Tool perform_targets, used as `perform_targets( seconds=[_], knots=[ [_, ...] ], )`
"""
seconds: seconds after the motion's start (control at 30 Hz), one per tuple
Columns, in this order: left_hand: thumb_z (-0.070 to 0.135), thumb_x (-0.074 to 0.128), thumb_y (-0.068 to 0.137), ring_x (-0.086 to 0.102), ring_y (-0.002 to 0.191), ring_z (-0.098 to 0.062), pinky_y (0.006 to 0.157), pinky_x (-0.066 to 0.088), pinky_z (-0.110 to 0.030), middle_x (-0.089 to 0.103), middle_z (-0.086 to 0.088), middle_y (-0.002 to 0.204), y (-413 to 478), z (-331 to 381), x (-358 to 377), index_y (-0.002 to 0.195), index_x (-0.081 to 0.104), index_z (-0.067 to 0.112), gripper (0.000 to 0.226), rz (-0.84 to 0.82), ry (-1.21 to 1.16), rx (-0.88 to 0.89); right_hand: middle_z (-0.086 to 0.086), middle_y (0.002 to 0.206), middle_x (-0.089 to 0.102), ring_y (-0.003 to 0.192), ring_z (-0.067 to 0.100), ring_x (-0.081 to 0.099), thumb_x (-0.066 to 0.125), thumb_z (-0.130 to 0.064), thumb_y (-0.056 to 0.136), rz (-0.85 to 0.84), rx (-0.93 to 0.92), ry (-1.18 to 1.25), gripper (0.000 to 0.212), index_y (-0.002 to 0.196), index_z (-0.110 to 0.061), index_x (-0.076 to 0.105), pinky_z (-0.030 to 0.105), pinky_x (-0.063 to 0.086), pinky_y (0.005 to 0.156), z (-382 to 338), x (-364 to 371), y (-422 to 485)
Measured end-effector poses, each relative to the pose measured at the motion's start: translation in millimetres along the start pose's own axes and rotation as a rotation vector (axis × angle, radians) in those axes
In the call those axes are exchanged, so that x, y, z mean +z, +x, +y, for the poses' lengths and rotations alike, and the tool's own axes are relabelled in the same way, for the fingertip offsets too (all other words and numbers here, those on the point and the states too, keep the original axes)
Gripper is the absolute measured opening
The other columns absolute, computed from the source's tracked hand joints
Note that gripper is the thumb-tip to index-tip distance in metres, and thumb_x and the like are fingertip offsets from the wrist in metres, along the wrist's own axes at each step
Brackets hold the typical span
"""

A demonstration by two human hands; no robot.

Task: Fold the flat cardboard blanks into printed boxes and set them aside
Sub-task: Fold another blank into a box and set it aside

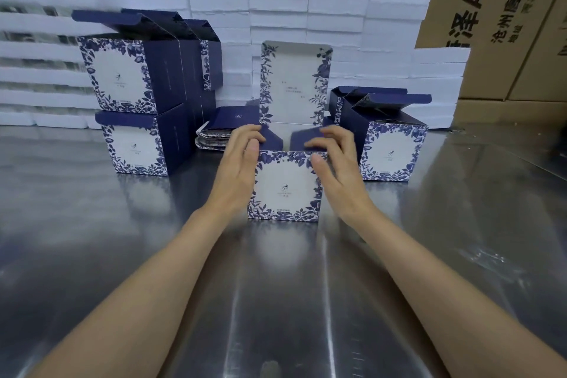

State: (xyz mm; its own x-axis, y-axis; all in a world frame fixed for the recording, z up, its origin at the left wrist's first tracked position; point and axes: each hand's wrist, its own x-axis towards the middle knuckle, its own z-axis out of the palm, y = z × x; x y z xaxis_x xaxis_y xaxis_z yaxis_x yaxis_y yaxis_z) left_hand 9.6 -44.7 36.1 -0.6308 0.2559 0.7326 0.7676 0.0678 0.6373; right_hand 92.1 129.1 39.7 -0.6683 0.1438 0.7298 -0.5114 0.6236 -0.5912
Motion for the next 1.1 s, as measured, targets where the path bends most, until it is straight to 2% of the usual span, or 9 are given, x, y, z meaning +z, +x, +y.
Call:
perform_targets(
  seconds=[0.1, 0.27, 0.5, 0.67, 0.77, 0.8, 0.9, 1.0, 1.1],
  knots=[
    [0.042, 0.019, 0.1, 0.046, 0.121, -0.014, 0.104, 0.031, -0.024, 0.049, 0.006, 0.121, 1, 0, -1, 0.102, 0.056, 0.014, 0.047, -0.027, 0.059, 0.083, -0.001, 0.131, 0.051, 0.132, 0.018, 0.041, 0.038, -0.026, 0.098, -0.006, -0.014, 0.007, 0.029, 0.101, -0.005, 0.058, 0.045, 0.037, 0.106, -1, -1, 2],
    [0.068, 0.008, 0.095, 0.052, 0.099, -0.005, 0.088, 0.038, -0.028, 0.048, 0.023, 0.109, 7, -1, -5, 0.091, 0.055, 0.026, 0.063, -0.052, 0.07, 0.048, -0.011, 0.097, 0.054, 0.102, 0.02, 0.051, 0.027, -0.033, 0.098, 0.052, -0.134, -0.047, 0.046, 0.098, -0.002, 0.06, 0.038, 0.042, 0.09, -2, -7, 4],
    [0.058, 0.014, 0.099, 0.039, 0.073, -0.007, 0.07, 0.033, -0.022, 0.042, 0.007, 0.08, 11, -2, 4, 0.075, 0.036, 0.033, 0.041, -0.011, -0.008, 0.042, -0.017, 0.097, 0.052, 0.1, 0.019, 0.051, 0.027, -0.037, 0.097, 0.067, -0.084, 0.011, 0.044, 0.099, -0.008, 0.059, 0.03, 0.041, 0.088, 2, -2, 4],
    [0.038, 0.038, 0.088, 0.051, 0.083, -0.005, 0.081, 0.036, -0.017, 0.051, 0.007, 0.087, 14, 9, 8, 0.062, 0.052, 0.018, 0.035, 0.012, -0.289, -0.16, -0.006, 0.103, 0.061, 0.116, 0.017, 0.052, 0.029, -0.035, 0.099, 0.116, 0.046, 0.245, 0.037, 0.087, -0.024, 0.062, 0.03, 0.035, 0.103, 3, 5, 5],
    [0.023, 0.05, 0.079, 0.051, 0.101, 0.004, 0.085, 0.038, -0.008, 0.051, 0.0, 0.117, 11, 16, 2, 0.089, 0.062, 0.025, 0.016, 0.044, -0.339, -0.219, -0.001, 0.087, 0.068, 0.094, 0.008, 0.061, 0.043, -0.026, 0.093, 0.195, 0.16, 0.473, 0.026, 0.085, -0.017, 0.066, 0.023, 0.043, 0.09, -6, 1, 10],
    [0.023, 0.05, 0.076, 0.048, 0.113, 0.002, 0.086, 0.038, -0.008, 0.047, -0.001, 0.129, 11, 16, 0, 0.107, 0.058, 0.028, 0.032, 0.051, -0.369, -0.25, -0.004, 0.086, 0.067, 0.088, 0.005, 0.061, 0.05, -0.019, 0.087, 0.208, 0.174, 0.499, 0.016, 0.09, -0.018, 0.065, 0.018, 0.044, 0.083, -8, -2, 11],
    [0.024, 0.045, 0.075, 0.035, 0.134, -0.003, 0.092, 0.034, -0.009, 0.037, 0.009, 0.147, 11, 17, 1, 0.147, 0.026, 0.03, 0.074, -0.027, -0.462, -0.332, -0.007, 0.116, 0.059, 0.103, -0.003, 0.054, 0.053, -0.009, 0.077, 0.221, 0.232, 0.521, 0.045, 0.116, -0.03, 0.058, 0.01, 0.044, 0.082, -11, -4, 12],
    [0.018, 0.044, 0.083, 0.046, 0.119, 0.008, 0.096, 0.032, -0.009, 0.044, 0.006, 0.145, 10, 20, 5, 0.153, 0.014, 0.029, 0.077, -0.022, -0.457, -0.346, -0.008, 0.138, 0.047, 0.128, 0.006, 0.044, 0.046, -0.007, 0.083, 0.15, 0.276, 0.546, 0.061, 0.138, -0.034, 0.04, 0.01, 0.04, 0.091, -12, -3, 13],
    [0.013, 0.037, 0.091, 0.053, 0.098, 0.01, 0.085, 0.035, -0.001, 0.052, -0.002, 0.13, 11, 22, 1, 0.138, 0.036, 0.03, 0.05, 0.023, -0.317, -0.263, -0.003, 0.134, 0.052, 0.125, 0.007, 0.047, 0.04, -0.016, 0.079, 0.111, 0.264, 0.493, 0.055, 0.128, -0.038, 0.048, 0.01, 0.038, 0.096, -13, -5, 14]
  ],
)
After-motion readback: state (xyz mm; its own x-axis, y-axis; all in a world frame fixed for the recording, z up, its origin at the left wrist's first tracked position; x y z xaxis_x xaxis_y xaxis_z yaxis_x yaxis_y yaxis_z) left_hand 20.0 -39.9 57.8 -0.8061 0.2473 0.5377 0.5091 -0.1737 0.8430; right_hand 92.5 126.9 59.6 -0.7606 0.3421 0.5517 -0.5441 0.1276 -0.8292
